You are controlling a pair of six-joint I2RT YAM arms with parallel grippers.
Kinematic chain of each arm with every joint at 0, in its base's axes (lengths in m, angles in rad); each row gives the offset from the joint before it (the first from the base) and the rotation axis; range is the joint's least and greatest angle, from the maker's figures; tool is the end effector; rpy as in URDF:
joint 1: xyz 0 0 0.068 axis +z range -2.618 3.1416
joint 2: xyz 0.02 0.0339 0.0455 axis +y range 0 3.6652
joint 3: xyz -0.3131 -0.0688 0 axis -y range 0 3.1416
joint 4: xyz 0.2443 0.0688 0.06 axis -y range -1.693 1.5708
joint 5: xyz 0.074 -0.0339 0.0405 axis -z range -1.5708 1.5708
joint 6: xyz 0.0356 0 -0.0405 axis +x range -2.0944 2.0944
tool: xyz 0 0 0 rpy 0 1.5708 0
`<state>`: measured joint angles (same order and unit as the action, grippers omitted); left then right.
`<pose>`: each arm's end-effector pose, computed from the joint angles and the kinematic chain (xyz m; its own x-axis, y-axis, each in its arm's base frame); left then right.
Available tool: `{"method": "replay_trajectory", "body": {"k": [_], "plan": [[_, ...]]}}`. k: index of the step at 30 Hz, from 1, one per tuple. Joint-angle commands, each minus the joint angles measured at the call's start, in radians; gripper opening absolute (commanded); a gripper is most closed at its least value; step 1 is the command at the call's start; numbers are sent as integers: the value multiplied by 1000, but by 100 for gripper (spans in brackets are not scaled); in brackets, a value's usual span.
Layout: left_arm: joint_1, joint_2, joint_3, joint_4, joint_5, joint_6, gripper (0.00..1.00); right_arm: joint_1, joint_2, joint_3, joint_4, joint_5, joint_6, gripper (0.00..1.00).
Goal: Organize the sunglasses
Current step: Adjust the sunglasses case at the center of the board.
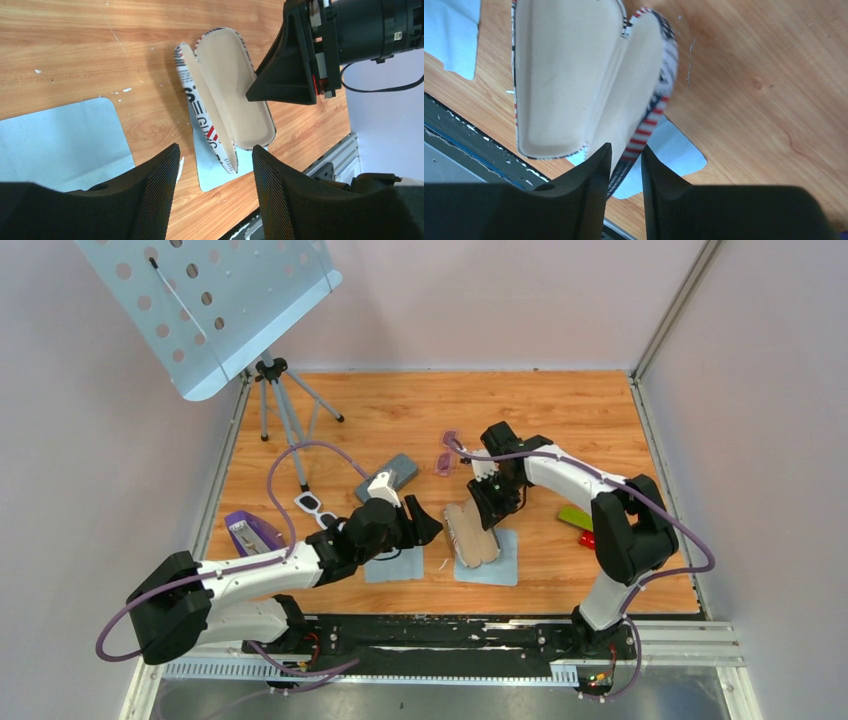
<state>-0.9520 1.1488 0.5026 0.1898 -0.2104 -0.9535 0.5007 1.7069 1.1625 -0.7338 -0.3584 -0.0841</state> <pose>0.1340 -0.1754 0.2520 -0.7089 -0.3793 -0.5946 0.1897 0.7095 -0.6787 0.2866 0.1710 0.2457 -0.7918 -0.5229 -0.3156 -0.6070 0.7316 0.3105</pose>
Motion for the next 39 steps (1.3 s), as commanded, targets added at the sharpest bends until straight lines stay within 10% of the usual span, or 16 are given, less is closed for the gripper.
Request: {"method": "replay_trajectory", "body": {"k": [1,21,39], "plan": [[3,-5,-14,-1,-20,14,59,-7,13,51,-39,13,5,31],[4,-74,-70,-3,-33,5,59,98,-81,110,30,347,-189,3],[4,-76,-61,-62,-106,43,59,181,-209,-334,968,743,-1017,0]]}}
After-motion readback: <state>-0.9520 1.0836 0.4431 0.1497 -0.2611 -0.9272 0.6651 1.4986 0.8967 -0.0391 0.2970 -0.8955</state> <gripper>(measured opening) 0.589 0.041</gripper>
